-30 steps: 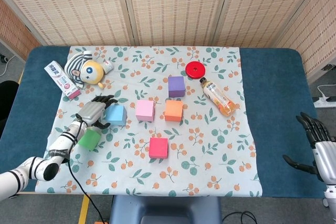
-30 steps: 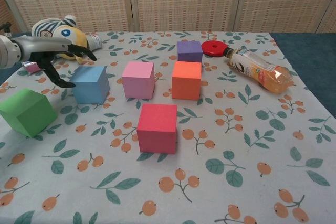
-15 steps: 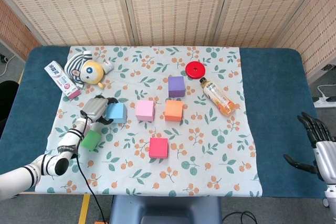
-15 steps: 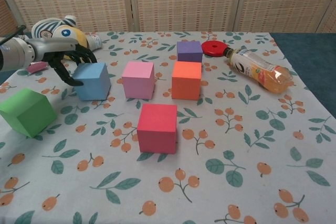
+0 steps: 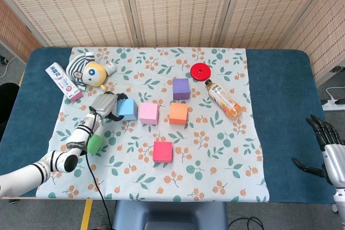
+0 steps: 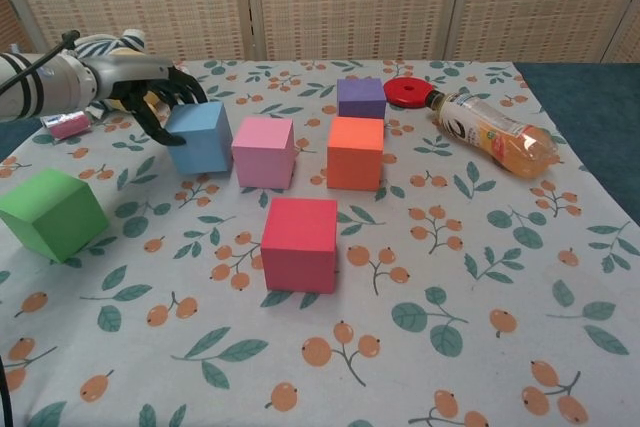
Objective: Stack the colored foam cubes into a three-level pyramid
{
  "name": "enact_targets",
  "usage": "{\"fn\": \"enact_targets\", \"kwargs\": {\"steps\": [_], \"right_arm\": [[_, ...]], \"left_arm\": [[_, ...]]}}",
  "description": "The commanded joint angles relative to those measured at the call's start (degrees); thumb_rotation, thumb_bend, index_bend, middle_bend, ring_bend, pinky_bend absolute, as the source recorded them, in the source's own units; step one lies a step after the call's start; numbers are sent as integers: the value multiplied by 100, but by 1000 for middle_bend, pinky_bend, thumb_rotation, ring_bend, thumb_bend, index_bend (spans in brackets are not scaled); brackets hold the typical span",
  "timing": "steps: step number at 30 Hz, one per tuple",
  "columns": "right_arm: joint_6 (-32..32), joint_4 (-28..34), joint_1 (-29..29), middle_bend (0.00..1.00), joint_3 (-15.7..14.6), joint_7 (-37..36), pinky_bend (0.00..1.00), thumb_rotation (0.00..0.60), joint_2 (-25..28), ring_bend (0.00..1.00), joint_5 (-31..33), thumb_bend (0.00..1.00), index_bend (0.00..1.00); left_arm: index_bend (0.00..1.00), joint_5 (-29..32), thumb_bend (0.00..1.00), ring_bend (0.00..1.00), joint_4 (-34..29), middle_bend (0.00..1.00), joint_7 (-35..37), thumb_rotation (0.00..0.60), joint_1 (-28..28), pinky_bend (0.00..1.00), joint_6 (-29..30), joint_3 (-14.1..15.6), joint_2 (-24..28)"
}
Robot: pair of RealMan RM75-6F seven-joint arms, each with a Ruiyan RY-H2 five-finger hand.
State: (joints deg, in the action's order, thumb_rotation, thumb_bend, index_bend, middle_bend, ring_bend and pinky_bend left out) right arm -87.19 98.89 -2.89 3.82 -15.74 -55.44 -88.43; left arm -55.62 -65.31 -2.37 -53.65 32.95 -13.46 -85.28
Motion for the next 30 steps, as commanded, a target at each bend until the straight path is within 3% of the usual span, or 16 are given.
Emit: {"fn": "enact_targets", "kwargs": {"steps": [1,30], "right_arm": [[12,3,-4,0,4,8,0,600,3,0,14,0,0],[27,-31,29,0,-2,-56,0,600,26,0,83,0,0]], "left_arm": [[410,40,320,277,12,320,-58,600,-78,167,-79,25,-35],[406,588,319,244,-202,291,-523,600,-260,155,165,245,-184]]}}
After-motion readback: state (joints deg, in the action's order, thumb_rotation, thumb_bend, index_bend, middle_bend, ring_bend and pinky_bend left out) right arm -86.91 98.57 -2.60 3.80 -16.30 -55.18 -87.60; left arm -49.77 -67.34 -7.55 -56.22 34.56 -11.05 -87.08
